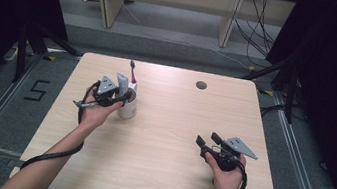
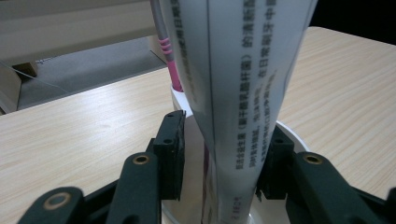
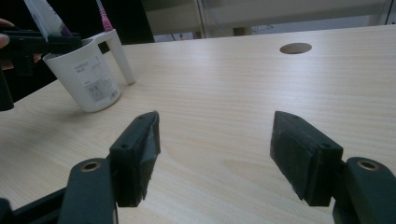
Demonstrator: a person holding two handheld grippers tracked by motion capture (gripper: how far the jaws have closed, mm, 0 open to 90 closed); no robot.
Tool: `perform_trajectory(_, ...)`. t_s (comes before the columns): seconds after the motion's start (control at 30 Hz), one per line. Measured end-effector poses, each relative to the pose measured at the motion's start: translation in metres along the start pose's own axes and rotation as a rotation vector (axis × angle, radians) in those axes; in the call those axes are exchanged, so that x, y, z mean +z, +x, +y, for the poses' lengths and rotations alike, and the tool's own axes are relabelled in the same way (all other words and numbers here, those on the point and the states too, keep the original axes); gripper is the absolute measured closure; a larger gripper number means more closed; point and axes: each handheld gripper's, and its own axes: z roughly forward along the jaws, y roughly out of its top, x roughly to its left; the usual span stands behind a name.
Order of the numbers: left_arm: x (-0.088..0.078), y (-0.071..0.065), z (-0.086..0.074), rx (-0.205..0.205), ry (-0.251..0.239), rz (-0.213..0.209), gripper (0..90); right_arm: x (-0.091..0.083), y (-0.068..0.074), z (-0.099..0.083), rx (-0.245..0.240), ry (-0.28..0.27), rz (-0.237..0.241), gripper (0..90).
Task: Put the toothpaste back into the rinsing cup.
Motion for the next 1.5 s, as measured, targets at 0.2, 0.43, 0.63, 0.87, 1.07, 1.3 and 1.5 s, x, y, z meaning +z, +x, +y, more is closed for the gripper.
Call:
perform_trajectory(0.2, -0.003, -0.001, 0.000, -0.001, 0.000, 0.002, 54.4, 0.000, 0.000, 0.000, -0.005, 0.000, -0.004, 33.9)
perform_trajectory(0.43, -0.009, -0.001, 0.003, 0.008, 0.002, -0.004, 46.4, 0.000, 0.000, 0.000, 0.000, 0.002, -0.005, 33.9)
perform_trajectory(0.63, -0.015, -0.003, 0.005, 0.015, 0.014, -0.021, 39.2, -0.001, 0.000, 0.000, -0.014, 0.016, -0.020, 33.9)
perform_trajectory(0.87, -0.024, -0.004, 0.008, 0.024, 0.023, -0.032, 36.0, 0.000, -0.001, 0.000, -0.009, 0.003, -0.015, 33.8)
perform_trajectory(1.07, -0.034, -0.004, 0.010, 0.031, 0.014, -0.037, 34.7, -0.001, 0.000, 0.000, -0.010, 0.015, -0.020, 33.8)
perform_trajectory(1.3, -0.047, -0.004, 0.007, 0.034, 0.022, -0.033, 34.7, 0.000, 0.001, -0.001, 0.027, 0.007, -0.010, 33.8)
perform_trajectory(1.5, -0.058, -0.004, 0.004, 0.032, 0.019, -0.032, 34.6, 0.000, 0.003, -0.001, 0.051, 0.014, -0.006, 33.8)
